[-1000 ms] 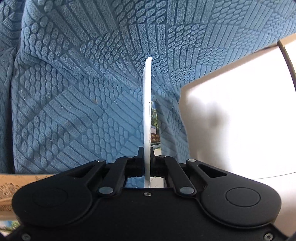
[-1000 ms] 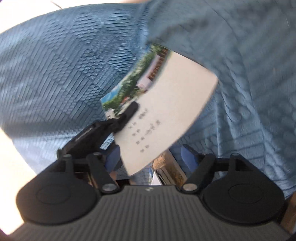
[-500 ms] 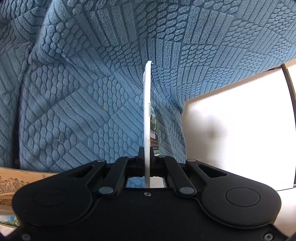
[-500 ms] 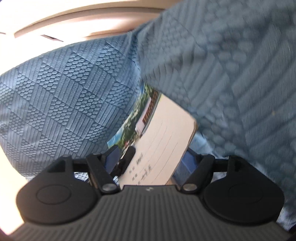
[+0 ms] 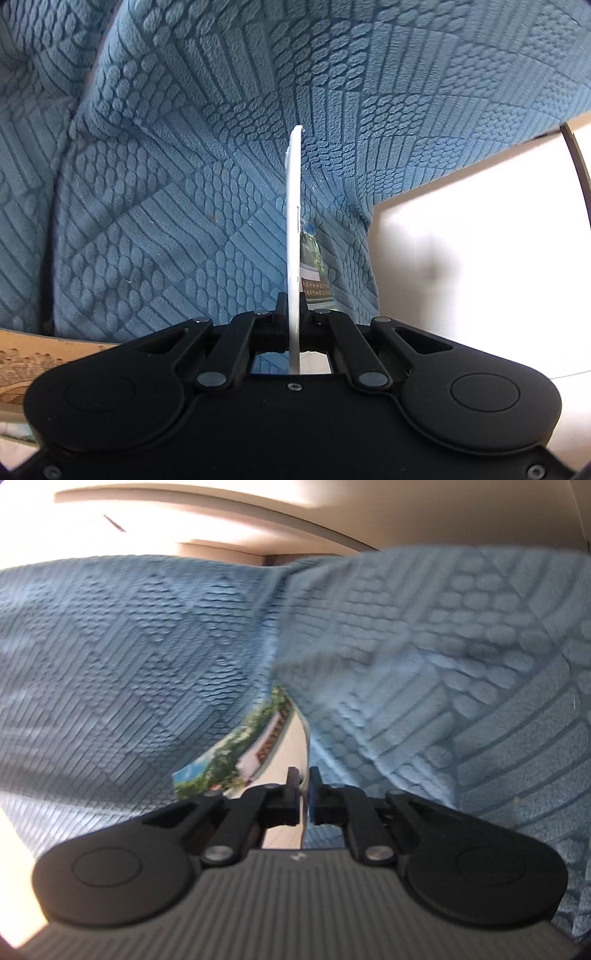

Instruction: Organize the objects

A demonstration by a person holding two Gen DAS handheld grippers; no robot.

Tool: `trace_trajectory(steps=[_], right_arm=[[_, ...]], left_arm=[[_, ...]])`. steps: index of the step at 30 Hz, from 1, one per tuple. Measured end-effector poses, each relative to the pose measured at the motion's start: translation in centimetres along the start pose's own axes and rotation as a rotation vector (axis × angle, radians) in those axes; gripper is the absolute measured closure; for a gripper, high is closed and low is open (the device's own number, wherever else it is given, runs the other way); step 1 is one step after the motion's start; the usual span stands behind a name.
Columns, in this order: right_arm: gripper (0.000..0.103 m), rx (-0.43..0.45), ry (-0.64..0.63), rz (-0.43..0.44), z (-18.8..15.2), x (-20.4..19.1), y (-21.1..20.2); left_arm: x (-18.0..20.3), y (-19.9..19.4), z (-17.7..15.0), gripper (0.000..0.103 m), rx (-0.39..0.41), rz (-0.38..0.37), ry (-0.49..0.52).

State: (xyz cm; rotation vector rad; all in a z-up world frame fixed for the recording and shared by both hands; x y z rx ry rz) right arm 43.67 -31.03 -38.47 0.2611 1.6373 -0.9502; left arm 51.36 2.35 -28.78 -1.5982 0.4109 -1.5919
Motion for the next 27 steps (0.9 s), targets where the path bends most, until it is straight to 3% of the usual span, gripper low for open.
trace_trajectory(steps=[16, 21, 27], right_arm=[[0.098, 0.054, -0.202, -0.067, -6.0, -4.2, -6.2], [0.098, 0.05, -0.358, -0.134, -8.9, -5.8, -8.4], [0.098, 0.047, -0.479, -0.151, -12.2, -8.2, -10.2]], left_arm=[[1.4, -4.6, -6.0, 0.101, 0.021, 0.007, 0.065], [1.1, -6.4, -9.0, 0.1, 0.029, 0.014, 0.062], [1.0, -9.5, -12.6, 0.1, 0.073, -0.002, 0.056]])
Point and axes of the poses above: each gripper's, at about its wrist camera, not at the fingertips, and y roughly the way its jaws point, x to its right, z to its top, the point moved 5 cm from there along y, roughly the way its jaws point, and after that the axes turned 6 degrees about -x, right-handed, at the moved point
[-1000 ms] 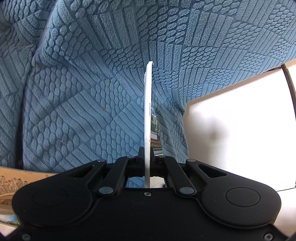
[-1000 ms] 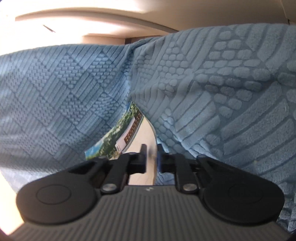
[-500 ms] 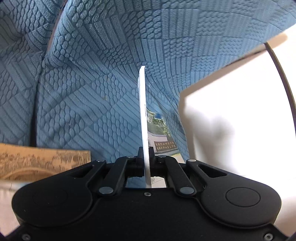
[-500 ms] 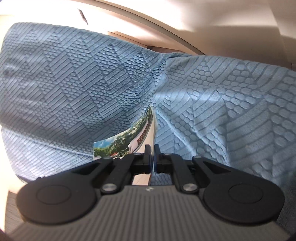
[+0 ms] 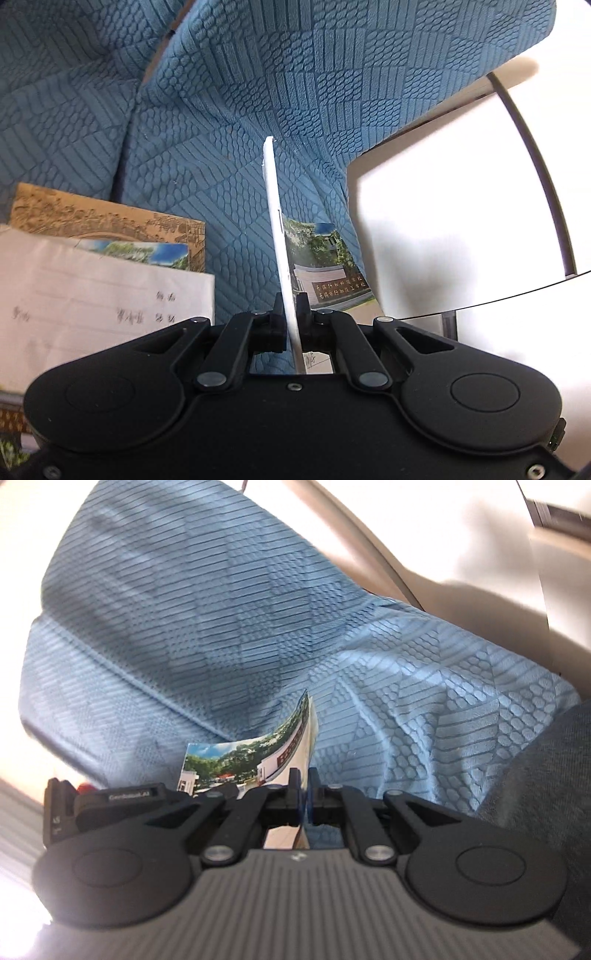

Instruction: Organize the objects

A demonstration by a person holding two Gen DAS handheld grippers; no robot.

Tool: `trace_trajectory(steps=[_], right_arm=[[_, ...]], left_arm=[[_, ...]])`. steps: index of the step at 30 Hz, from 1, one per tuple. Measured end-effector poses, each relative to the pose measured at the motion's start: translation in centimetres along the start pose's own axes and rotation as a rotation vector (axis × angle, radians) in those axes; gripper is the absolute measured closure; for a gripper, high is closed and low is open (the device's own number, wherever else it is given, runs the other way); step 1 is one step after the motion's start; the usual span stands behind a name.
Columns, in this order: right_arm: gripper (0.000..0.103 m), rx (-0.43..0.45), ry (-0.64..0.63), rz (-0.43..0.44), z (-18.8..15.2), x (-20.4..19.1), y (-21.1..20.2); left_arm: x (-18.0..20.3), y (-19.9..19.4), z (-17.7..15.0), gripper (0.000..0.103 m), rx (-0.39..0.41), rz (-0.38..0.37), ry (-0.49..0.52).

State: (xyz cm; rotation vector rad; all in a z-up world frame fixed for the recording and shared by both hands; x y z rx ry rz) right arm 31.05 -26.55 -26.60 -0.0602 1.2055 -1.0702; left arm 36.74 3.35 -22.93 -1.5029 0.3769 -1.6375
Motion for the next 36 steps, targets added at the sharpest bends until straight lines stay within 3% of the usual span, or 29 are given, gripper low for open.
trace_trajectory(steps=[11, 20, 26, 30, 36], right_arm=[[0.098, 0.024, -0.112, 0.079, -1.5, -6.9, -2.6], [0.098, 0.01, -0.185, 0.107, -3.5, -11.2, -3.2], [0.098, -0.016, -0.203, 0.101, -5.2, -11.9, -2.6], [0.098, -0.045, -0.232, 0.074, -6.9, -11.9, -1.3], [0.098, -0.109, -0.284, -0.005, -9.4, -10.9, 1.5]], left_arm=[[1.0, -8.5, -1.7, 0.099, 0.129, -0.009, 0.026], [-0.9, -12.4, -3.0, 0.099, 0.187, -0.027, -0.009], [-2.6, -12.9, -3.8, 0.099, 0.192, -0.002, -0.014], [-4.4, -12.1, -4.5, 0.097, 0.206, 0.107, 0.031], [-7.7, -9.6, -5.6, 0.097, 0.18, 0.162, 0.016]])
Point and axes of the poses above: each gripper's, at about its wrist camera, not at the fingertips, and y roughly the way its jaws point, x to its right, z to its top, the point moved 5 cm from there along y, roughly the way its jaws point, and after that the axes turned 6 degrees about -x, right-handed, at the moved point
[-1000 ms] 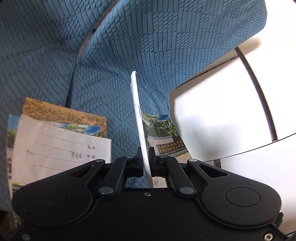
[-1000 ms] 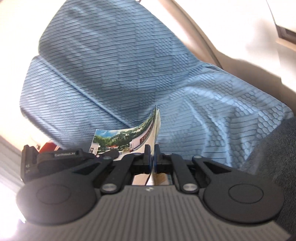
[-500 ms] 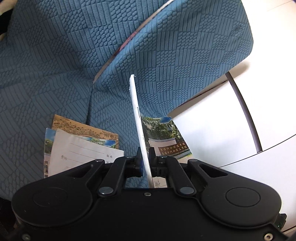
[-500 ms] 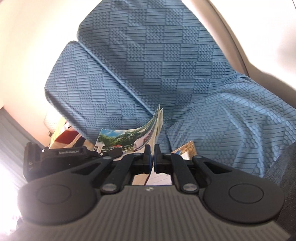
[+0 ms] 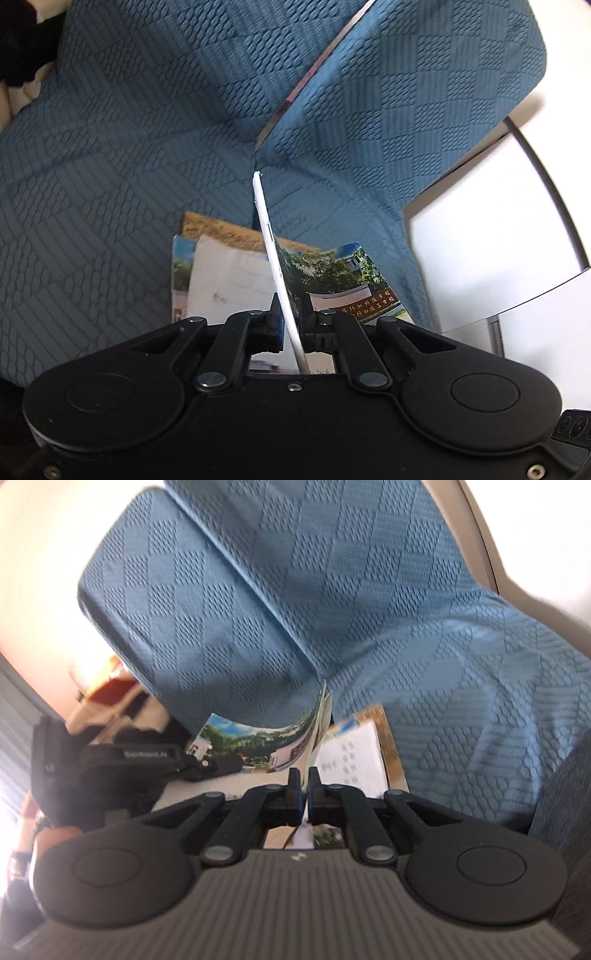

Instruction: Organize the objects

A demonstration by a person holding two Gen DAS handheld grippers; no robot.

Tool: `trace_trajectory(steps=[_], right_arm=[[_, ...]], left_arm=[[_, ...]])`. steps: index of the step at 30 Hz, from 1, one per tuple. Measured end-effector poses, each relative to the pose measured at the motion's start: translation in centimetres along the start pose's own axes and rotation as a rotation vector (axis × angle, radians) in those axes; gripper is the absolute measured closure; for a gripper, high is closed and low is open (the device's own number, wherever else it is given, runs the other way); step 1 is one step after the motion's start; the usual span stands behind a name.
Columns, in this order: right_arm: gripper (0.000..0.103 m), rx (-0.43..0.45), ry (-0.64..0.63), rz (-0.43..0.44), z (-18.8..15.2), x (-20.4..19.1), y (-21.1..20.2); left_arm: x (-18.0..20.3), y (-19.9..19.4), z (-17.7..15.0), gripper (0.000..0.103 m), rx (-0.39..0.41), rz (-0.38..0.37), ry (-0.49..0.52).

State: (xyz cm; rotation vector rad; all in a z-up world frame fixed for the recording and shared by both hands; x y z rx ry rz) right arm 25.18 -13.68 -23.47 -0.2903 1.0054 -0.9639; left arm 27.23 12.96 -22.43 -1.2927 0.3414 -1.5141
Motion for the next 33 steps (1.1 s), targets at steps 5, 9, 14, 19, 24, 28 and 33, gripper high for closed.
trace_trajectory(steps=[5, 9, 14, 19, 24, 28, 33], right_arm=[[0.097, -0.041, -0.037, -0.048, -1.2, 0.6, 1.9], [0.097, -0.061, -0.034, -0.074, -1.8, 0.9, 2.6], [0.092, -0.124, -0.009, -0.106, -2.4, 1.4, 3.5], [0.05, -0.159, 0.032, -0.145, -2.3, 2.5, 3.6], [0.048, -0.183, -0.011, -0.17, -2.1, 2.1, 2.9], [0.045, -0.19, -0.061, -0.204, -1.3, 1.2, 1.9], [0.045, -0.142, -0.129, -0.172, 1.1, -1.3, -0.8]], left_arm=[[-1.6, 2.3, -1.2, 0.097, -0.032, 0.059, -0.002], [-1.8, 3.3, -1.7, 0.097, -0.046, 0.084, 0.001], [-1.8, 3.4, -1.3, 0.088, -0.047, 0.126, 0.013], [-2.2, 2.6, -1.2, 0.069, -0.037, 0.165, 0.011], [-2.2, 0.6, -1.1, 0.067, -0.018, 0.172, -0.005], [-1.0, -2.0, -0.7, 0.066, 0.02, 0.175, 0.015], [1.3, -6.2, -0.2, 0.063, 0.057, 0.217, 0.056]])
Point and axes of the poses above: each gripper's, at about its wrist camera, not at the fingertips, and y roughly the way its jaws point, x to its right, z to its top, the point moved 5 cm from there along y, roughly the way its jaws point, and after that the axes turned 6 degrees about -x, right-handed, at the moved point
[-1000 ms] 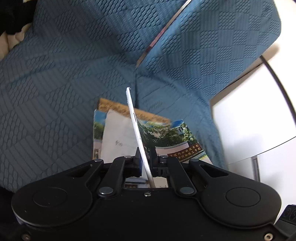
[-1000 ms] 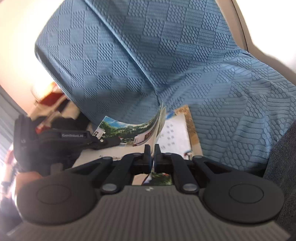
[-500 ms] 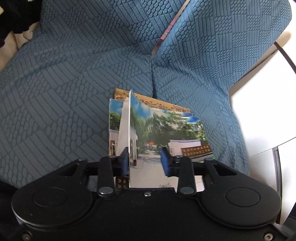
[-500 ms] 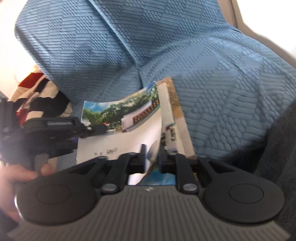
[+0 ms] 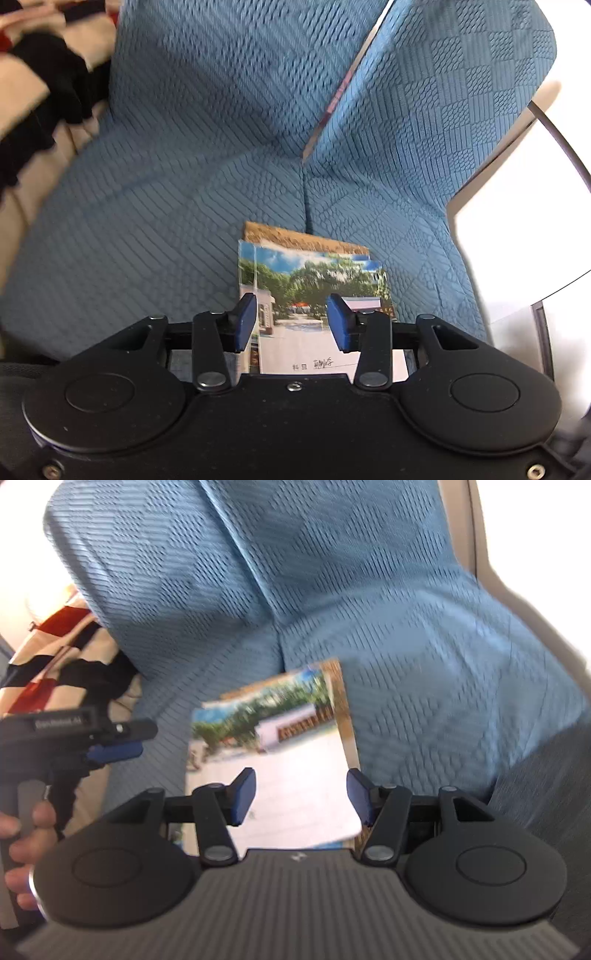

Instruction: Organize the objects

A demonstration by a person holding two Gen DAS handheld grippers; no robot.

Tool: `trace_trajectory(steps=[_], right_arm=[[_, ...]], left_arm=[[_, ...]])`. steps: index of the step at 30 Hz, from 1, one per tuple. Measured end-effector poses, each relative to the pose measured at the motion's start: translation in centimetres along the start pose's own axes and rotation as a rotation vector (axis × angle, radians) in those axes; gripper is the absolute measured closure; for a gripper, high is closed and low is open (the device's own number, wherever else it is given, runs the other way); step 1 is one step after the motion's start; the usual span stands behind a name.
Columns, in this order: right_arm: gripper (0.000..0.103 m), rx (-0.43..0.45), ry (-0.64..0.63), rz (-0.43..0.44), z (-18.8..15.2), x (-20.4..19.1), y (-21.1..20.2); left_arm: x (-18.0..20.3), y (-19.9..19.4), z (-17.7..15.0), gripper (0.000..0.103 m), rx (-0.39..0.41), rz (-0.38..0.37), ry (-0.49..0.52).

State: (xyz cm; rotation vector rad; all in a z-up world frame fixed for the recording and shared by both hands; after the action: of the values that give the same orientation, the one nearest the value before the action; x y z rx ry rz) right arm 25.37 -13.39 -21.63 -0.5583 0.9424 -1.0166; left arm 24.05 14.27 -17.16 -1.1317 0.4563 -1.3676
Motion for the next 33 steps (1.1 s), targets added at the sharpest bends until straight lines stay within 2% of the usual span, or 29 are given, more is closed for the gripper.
trace_trajectory(steps=[8, 13, 20, 29, 33], right_arm=[[0.045, 0.134, -0.092, 0.063, 4.5, -3.2, -7.6], [0.045, 0.182, -0.129, 0.084, 5.4, -4.5, -11.2], [0.045, 0.176, -0.148, 0.052, 3.8, -4.9, -13.6], [0.045, 0.154, -0.152, 0.024, 0.5, -5.4, -14.5], [0.045, 0.14, -0.164, -0.002, -1.1, -5.1, -14.4]], left_arm=[[2.6, -7.5, 1.2, 0.062, 0.109, 0.013, 0.054], [4.4, -11.9, 1.5, 0.06, 0.186, 0.04, 0.093], [6.1, -15.8, 0.0, 0.058, 0.222, 0.065, 0.125], [6.9, -16.4, -5.7, 0.056, 0.185, 0.067, 0.124], [6.8, -16.5, -8.0, 0.051, 0.168, 0.075, 0.107]])
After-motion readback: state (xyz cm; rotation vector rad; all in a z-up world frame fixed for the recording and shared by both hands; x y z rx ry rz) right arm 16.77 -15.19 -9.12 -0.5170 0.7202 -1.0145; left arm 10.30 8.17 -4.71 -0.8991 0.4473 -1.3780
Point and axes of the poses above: each gripper's, at about its wrist camera, not at the fingertips, and y roughly the way its jaws point, x to its right, z to its top, the point moved 5 cm from there along y, roughly the way its jaws point, and after that the axes turned 6 degrees about -x, right-handed, at the moved point
